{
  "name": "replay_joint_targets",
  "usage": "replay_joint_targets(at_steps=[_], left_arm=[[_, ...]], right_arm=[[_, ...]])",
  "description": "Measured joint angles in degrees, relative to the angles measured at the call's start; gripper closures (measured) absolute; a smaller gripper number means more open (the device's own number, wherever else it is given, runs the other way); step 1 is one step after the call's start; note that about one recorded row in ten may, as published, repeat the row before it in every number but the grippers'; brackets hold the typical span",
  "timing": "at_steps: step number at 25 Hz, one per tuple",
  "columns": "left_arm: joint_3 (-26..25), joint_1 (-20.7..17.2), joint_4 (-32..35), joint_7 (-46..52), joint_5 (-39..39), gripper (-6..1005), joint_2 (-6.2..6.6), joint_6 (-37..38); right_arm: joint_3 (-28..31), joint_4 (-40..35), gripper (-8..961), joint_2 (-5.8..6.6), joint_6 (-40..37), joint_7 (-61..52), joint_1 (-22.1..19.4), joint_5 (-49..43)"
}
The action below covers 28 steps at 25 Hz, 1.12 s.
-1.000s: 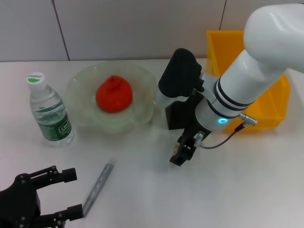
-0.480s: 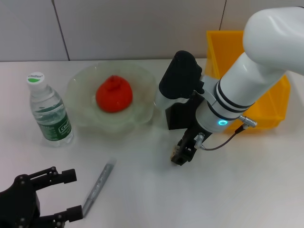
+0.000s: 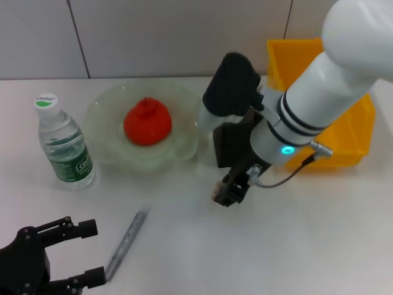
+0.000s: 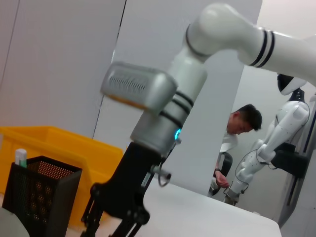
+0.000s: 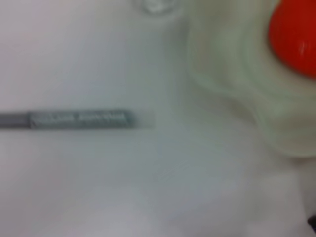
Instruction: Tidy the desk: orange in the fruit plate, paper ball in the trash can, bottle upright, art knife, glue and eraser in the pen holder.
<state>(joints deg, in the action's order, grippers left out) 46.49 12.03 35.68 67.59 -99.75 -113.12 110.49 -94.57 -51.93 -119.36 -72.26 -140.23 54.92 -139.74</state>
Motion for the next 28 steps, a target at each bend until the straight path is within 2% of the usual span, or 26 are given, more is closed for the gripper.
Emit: replay_joint_targets(at_steps=[1,2,3,4,5,9,12,19,22,28], left_arm=[[0.0,0.0,0.0,0.0,0.0,190,0.0,0.0],[0.0,-0.1,0.0,0.0,0.0,190,0.04,0.0],[0.0,-0.1,0.0,0.0,0.0,190,0.06,0.0],[0.0,-0.1,0.0,0.0,0.0,190,0.06,0.0],[0.0,-0.1,0.0,0.0,0.0,190,0.06,0.0],[0.0,-0.1,0.0,-0.1,0.0,190,0.1,-0.1],[0.0,0.1,0.0,-0.2,0.0,190,0.1,-0.2],[0.0,0.8,0.0,-0.1,0.0,190,-0.08,-0.3],[0.0,0.8,0.0,-0.1,0.0,190,-0.14,-0.4],[0.0,0.9,0.0,-0.1,0.0,190,-0.17,-0.4]], right_arm=[[0.0,0.0,558,0.0,0.0,0.0,0.0,0.0],[0.2,-8.0,558,0.07,-3.4,-1.8,-2.5,-1.8],[0.2,-8.0,559,0.07,-3.4,-1.8,-2.5,-1.8],[0.9,-17.1,559,0.07,-6.6,-3.9,-5.5,-4.8],[0.9,-17.1,559,0.07,-6.6,-3.9,-5.5,-4.8],[3.5,-30.5,558,0.06,-10.7,-6.9,-9.8,-10.2],[6.5,-35.0,556,0.0,-10.7,-7.3,-11.8,-13.4],[8.0,-31.7,550,0.08,-3.6,-6.0,-13.0,-14.7],[8.1,-27.2,548,0.14,0.4,-5.7,-12.4,-15.1],[8.1,-24.3,543,0.13,3.5,-5.3,-11.8,-15.2]])
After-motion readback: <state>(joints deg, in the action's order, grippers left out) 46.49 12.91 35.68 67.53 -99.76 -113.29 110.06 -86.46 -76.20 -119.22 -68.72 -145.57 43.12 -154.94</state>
